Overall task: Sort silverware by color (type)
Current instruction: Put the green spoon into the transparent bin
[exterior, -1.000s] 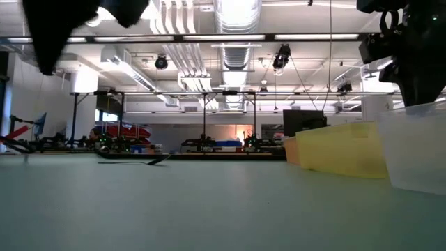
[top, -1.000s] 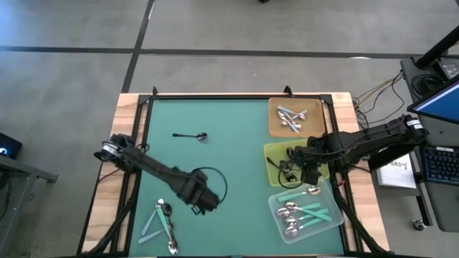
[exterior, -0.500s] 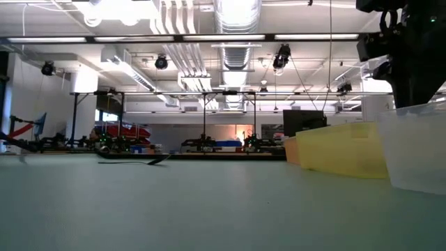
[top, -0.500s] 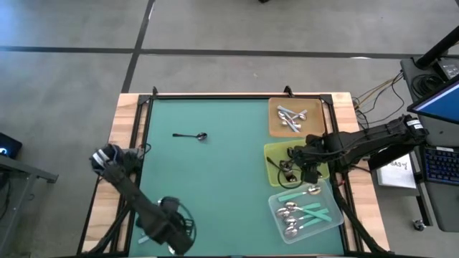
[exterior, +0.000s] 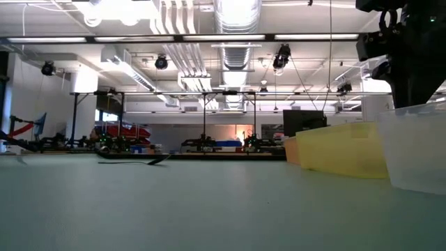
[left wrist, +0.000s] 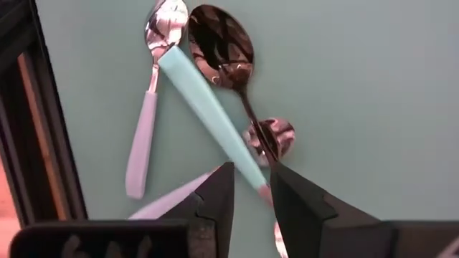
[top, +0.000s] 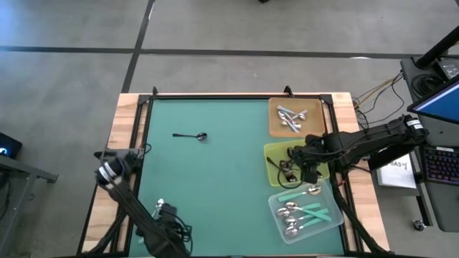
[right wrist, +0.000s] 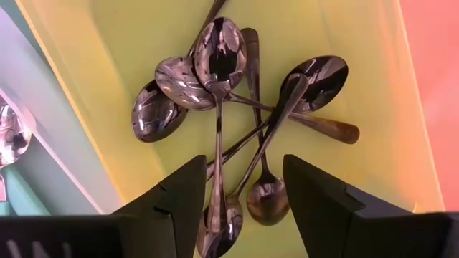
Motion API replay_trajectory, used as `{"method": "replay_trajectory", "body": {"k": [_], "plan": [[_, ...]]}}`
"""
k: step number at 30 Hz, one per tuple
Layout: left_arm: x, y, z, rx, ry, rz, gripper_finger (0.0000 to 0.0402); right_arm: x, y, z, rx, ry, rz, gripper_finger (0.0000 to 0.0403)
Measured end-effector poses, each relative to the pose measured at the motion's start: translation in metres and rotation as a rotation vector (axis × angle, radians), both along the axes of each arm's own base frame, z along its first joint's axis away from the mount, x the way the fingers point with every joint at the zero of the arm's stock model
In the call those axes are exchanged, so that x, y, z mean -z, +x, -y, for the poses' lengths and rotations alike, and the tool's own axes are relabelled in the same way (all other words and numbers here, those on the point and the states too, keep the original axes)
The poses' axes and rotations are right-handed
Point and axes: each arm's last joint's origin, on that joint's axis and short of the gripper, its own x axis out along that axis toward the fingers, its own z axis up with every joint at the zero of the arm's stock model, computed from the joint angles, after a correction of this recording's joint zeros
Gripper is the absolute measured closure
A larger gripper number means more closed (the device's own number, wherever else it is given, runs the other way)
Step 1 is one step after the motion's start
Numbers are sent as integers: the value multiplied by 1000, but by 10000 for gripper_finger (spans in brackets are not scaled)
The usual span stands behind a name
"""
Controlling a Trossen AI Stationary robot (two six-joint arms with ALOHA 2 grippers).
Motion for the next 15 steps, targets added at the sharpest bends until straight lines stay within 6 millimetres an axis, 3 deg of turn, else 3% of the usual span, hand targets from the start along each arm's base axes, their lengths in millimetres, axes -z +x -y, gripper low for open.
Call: {"method": "replay_trajectory", "body": {"k": [5,15], "plan": [[16,-1,3,-82,27,-103,307,0,0,1,3,-16,3,225],[18,-5,5,-102,60,-69,297,0,0,0,6,-13,7,225]]}}
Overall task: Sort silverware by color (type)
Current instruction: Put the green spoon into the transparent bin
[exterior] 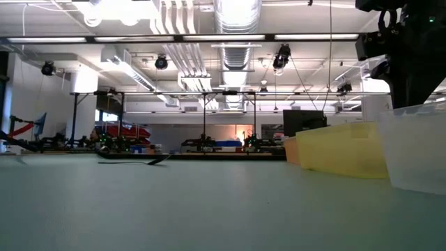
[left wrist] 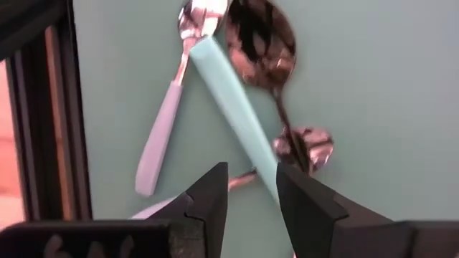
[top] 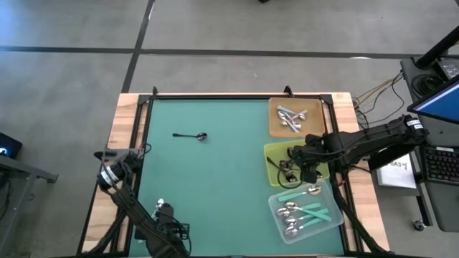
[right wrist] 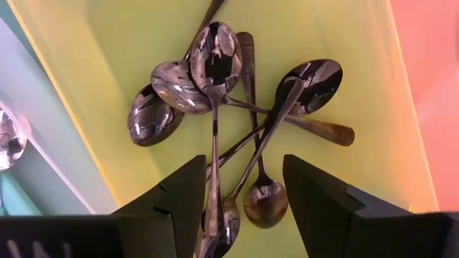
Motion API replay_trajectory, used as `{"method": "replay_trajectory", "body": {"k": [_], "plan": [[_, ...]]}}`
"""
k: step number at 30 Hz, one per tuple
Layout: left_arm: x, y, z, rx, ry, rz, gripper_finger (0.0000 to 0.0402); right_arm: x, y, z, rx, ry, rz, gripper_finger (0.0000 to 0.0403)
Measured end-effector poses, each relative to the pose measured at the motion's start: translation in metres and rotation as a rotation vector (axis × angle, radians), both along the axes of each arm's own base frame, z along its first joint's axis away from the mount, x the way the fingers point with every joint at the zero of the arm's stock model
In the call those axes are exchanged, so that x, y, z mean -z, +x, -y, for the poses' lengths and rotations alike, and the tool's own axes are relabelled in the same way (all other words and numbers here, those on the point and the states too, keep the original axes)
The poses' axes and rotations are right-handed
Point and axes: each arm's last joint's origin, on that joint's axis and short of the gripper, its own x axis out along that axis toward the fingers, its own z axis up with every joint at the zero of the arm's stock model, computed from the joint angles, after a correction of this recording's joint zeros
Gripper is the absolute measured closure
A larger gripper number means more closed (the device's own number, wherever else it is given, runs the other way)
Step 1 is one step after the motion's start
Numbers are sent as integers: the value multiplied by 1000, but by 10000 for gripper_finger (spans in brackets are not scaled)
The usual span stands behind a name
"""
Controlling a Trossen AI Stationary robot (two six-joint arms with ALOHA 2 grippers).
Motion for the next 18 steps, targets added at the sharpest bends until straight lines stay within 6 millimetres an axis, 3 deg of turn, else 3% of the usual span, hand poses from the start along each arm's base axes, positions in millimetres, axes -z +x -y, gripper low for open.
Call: {"method": "replay_trajectory", "body": {"k": [18], "plan": [[22,-7,-8,-16,87,50,296,-1,3,-1,0,6,33,225]]}}
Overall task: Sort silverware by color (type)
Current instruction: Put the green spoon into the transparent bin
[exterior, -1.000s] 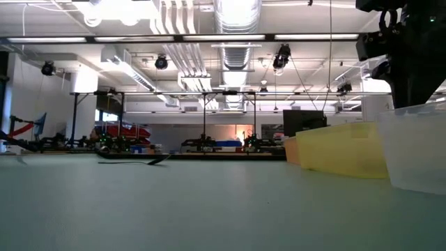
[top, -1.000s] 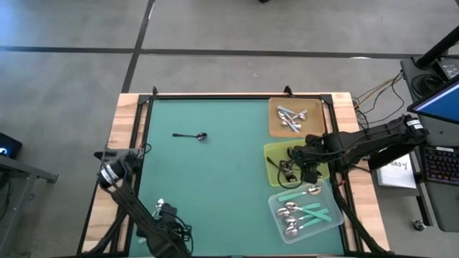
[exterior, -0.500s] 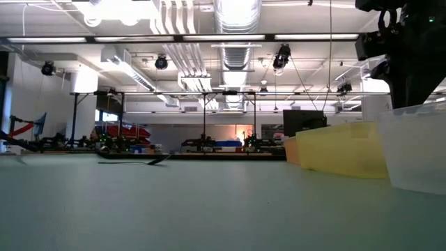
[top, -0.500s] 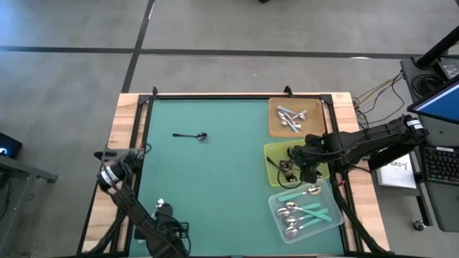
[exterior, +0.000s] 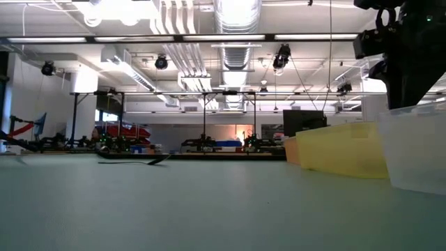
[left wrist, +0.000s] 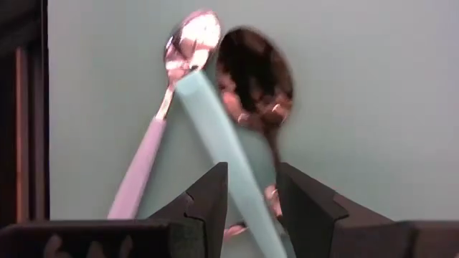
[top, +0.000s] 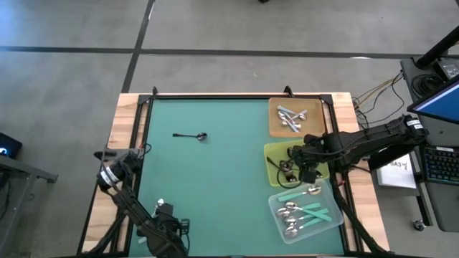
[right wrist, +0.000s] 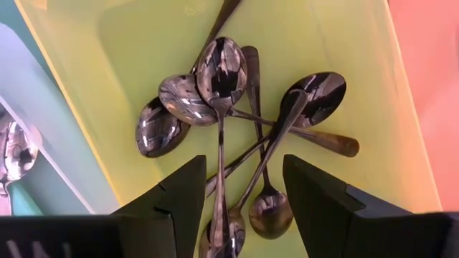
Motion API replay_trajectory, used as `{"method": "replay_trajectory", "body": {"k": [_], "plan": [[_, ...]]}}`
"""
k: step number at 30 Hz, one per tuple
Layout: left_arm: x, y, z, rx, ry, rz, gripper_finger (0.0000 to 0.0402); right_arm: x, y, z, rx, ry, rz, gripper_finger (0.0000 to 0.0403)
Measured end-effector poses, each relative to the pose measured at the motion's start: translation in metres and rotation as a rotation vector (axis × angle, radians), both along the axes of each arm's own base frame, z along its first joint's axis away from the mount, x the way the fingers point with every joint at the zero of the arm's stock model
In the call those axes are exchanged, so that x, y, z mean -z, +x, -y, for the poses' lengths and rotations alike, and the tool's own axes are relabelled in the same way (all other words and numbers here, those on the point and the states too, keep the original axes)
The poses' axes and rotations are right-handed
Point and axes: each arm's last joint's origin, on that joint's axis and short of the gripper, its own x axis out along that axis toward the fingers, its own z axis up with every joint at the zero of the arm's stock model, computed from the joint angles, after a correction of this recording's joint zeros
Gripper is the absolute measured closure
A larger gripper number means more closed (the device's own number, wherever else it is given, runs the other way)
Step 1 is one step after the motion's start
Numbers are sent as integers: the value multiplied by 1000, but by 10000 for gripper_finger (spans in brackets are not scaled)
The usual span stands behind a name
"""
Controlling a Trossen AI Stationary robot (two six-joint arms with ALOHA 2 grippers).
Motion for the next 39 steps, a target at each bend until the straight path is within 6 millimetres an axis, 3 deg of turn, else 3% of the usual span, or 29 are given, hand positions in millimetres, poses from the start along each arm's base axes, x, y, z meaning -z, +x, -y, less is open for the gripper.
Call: {"method": "replay_trajectory", "body": {"k": [16,20,27,34,39], "plan": [[30,-16,-8,-25,-7,-8,232,0,2,0,0,3,17,225],[30,-16,-8,-10,-12,-20,264,0,2,0,0,4,18,225],[31,-14,-8,8,-27,-22,356,0,2,0,0,4,21,225],[20,-12,-5,35,-37,-36,357,-1,3,-1,0,6,33,225],[-11,-13,-4,29,-19,-80,357,-1,4,-1,0,8,41,225]]}}
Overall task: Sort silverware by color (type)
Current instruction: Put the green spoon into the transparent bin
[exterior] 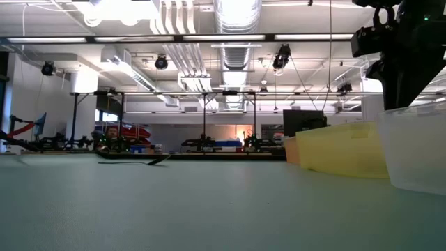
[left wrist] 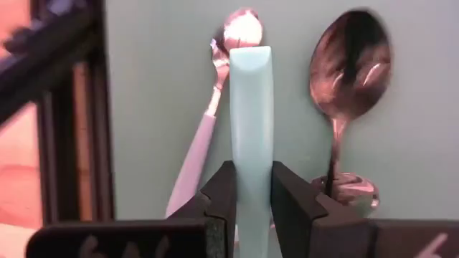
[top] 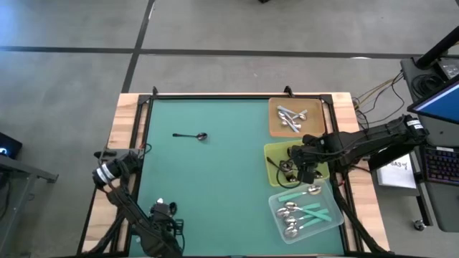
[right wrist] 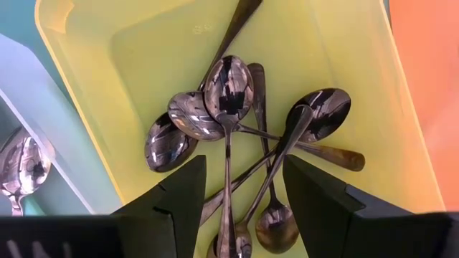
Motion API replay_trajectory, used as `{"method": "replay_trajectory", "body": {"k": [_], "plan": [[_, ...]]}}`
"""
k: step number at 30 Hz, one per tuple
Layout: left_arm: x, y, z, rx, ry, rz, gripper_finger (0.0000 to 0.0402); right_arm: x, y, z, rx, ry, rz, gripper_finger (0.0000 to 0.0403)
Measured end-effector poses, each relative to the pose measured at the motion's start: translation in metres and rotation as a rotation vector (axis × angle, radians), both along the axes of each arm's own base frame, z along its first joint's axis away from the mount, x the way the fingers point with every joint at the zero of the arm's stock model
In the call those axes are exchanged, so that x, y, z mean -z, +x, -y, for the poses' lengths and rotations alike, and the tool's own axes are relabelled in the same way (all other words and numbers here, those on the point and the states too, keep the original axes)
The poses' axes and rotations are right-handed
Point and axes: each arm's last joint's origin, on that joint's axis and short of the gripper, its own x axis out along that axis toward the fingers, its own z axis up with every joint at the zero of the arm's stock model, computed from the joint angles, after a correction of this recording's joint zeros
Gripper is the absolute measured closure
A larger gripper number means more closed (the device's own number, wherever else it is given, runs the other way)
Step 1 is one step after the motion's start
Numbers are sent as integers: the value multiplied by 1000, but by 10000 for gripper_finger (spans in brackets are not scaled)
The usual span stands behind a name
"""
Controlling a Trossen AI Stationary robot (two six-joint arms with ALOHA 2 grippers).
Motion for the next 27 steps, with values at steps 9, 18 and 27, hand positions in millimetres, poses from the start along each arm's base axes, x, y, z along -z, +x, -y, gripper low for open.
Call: {"method": "replay_trajectory", "body": {"k": [9,18,27], "plan": [[-29,5,-5,10,91,8,357,0,0,0,0,0,1,225],[-40,45,-40,98,204,229,357,0,1,0,0,1,7,225],[-75,91,-86,272,321,559,357,-5,14,-2,-1,26,149,225]]}}
